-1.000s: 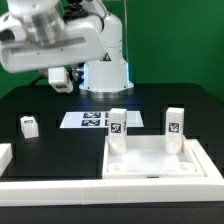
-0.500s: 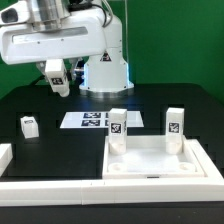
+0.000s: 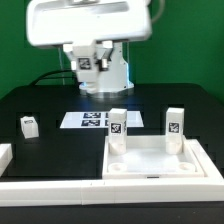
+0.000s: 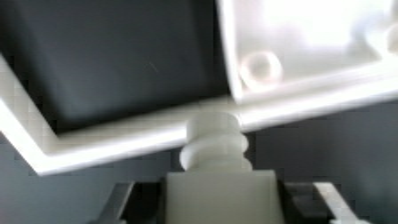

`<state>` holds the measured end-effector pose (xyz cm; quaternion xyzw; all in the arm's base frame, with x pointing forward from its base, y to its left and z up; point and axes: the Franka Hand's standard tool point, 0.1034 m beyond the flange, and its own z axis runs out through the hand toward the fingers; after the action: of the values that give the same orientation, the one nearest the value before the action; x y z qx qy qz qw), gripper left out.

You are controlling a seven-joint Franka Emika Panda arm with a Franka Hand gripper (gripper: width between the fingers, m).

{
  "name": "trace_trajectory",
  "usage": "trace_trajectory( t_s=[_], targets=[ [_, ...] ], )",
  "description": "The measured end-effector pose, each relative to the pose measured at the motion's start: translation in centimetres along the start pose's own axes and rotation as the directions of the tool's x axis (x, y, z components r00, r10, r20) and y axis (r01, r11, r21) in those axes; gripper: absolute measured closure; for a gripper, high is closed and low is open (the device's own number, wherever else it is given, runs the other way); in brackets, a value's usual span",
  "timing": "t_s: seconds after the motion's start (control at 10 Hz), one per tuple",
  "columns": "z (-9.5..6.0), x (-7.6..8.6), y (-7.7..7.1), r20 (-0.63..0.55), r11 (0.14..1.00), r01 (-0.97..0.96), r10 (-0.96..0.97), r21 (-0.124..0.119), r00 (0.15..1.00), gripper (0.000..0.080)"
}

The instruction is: Assemble square table

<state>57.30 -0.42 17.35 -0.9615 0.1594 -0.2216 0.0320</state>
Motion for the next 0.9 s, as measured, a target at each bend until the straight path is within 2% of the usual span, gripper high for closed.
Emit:
trace_trajectory(
  t_s=[0.1,0.2,0.3,0.7,0.8,0.9],
  targets=[
    [1.7,-1.4,-2.7,-0.033,1.000,-0.025,0.025,0.017,0.999,0.0508],
    [2.8,-2.3,-4.0,-0.058,0.999,-0.022,0.023,0.024,0.998,0.0508],
    [2.4,-1.7,-3.8,-0.135,0.999,-0.019,0.023,0.033,0.991,0.0508],
    [2.7,-2.2,-3.7,-0.138,1.000,0.000,0.003,0.027,0.990,0.0508],
    [3.1,-2.7,-4.3,-0.118,1.000,-0.005,0.008,0.028,0.993,0.0508],
    [4.0,-3.6,-6.7,-0.078,1.000,0.004,-0.002,0.030,0.997,0.0508]
  ],
)
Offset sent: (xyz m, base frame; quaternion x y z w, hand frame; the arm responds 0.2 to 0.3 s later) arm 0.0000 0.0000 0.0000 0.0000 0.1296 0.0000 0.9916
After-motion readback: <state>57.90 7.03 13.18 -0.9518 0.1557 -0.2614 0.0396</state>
